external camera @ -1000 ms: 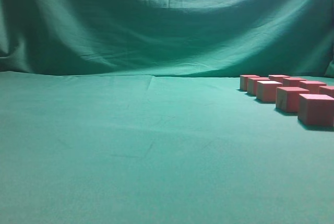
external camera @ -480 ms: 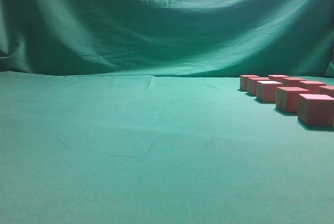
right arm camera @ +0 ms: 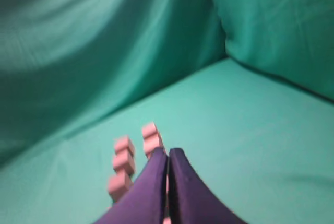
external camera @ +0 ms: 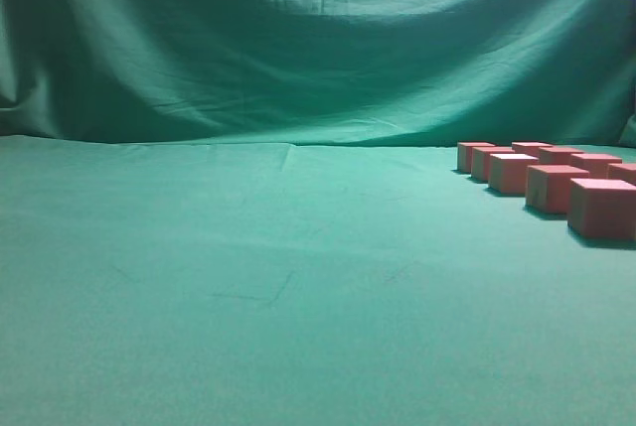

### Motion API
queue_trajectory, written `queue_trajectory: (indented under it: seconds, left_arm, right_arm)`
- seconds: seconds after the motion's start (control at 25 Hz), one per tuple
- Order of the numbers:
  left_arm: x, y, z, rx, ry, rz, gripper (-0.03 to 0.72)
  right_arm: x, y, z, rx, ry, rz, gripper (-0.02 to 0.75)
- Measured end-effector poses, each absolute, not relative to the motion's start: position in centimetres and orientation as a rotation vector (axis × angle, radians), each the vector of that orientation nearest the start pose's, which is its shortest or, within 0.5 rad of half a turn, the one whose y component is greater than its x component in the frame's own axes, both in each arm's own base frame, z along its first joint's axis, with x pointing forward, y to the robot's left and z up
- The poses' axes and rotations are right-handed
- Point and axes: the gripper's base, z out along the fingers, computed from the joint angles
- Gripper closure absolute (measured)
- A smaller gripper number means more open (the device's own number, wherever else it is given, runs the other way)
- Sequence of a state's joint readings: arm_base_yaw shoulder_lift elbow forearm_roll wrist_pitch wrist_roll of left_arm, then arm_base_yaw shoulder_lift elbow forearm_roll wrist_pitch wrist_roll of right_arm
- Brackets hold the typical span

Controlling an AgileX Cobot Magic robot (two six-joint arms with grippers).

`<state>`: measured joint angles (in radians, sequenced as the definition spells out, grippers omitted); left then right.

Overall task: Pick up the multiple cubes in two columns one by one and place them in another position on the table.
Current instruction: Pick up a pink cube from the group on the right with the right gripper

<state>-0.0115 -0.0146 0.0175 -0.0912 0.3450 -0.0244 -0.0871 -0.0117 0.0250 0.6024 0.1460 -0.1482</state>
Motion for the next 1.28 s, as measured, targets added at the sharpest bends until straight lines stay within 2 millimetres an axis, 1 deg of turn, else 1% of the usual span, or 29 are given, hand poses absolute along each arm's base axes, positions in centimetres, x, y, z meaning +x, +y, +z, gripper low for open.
queue_trajectory:
  seconds: [0.12, 0.16, 0.2, 0.24, 0.36, 0.4, 0.48, 0.56, 0.64, 0.72, 0.92, 0.96, 1.08, 1.2, 1.28]
  left_arm:
    - [5.3, -0.3, 17.7, -0.069, 1.83, -0.114, 0.688]
    - [5.3, -0.3, 17.7, -0.069, 1.83, -0.114, 0.688]
    - [5.3, -0.3, 17.7, -0.069, 1.83, -0.114, 0.688]
    - [5.3, -0.3, 17.7, -0.069, 1.83, -0.114, 0.688]
    - [5.3, -0.3, 17.7, -0.069, 1.83, -0.114, 0.688]
    - [5.3, -0.3, 17.7, -0.069, 1.83, -0.114, 0.688]
    - [5.3, -0.3, 17.7, -0.069, 1.83, -0.114, 0.688]
    - [5.3, -0.3, 17.7, -0.069, 1.83, -0.114, 0.688]
    - [5.3, -0.3, 17.7, -0.069, 1.83, -0.114, 0.688]
    - [5.3, -0.3, 17.7, -0.069, 1.83, -0.114, 0.688]
    - [5.3, -0.3, 17.7, -0.069, 1.83, -0.114, 0.688]
    - [5.3, -0.3, 17.7, -0.069, 1.83, -0.114, 0.688]
    - [5.3, -0.3, 17.7, -0.069, 1.83, -0.114, 0.688]
    - [5.3, -0.3, 17.7, -0.069, 1.83, -0.114, 0.688]
    - [5.3, -0.3, 17.7, -0.069, 1.83, -0.114, 0.688]
  right_arm:
    - [5.7, 0.1, 19.7, 0.39, 1.547, 0.35, 0.738]
    - [5.7, 0.2, 19.8, 0.372, 1.554, 0.34, 0.738]
    - [5.6, 0.3, 20.3, 0.334, 1.558, 0.321, 0.738]
    - [5.4, 0.4, 21.1, 0.295, 1.556, 0.307, 0.738]
    - [4.7, 0.8, 24.8, 0.201, 1.504, 0.286, 0.738]
    - [4.6, 1.0, 25.9, 0.179, 1.51, 0.287, 0.738]
    - [4.9, 1.4, 27.4, 0.138, 1.578, 0.308, 0.738]
    - [5.8, 1.8, 27.9, 0.079, 1.705, 0.321, 0.738]
    - [6.8, 2.2, 28.1, -0.02, 1.843, 0.317, 0.738]
    - [7.8, 2.5, 28.3, -0.114, 1.944, 0.31, 0.738]
    - [9.6, 3.5, 29.3, -0.408, 2.094, 0.342, 0.738]
    - [10.1, 3.7, 29.4, -0.437, 2.133, 0.363, 0.738]
    - [11.9, 4.1, 29.9, -0.493, 2.258, 0.445, 0.738]
    - [14.0, 4.3, 30.4, -0.448, 2.385, 0.535, 0.738]
    - [15.5, 4.4, 30.3, -0.394, 2.461, 0.553, 0.738]
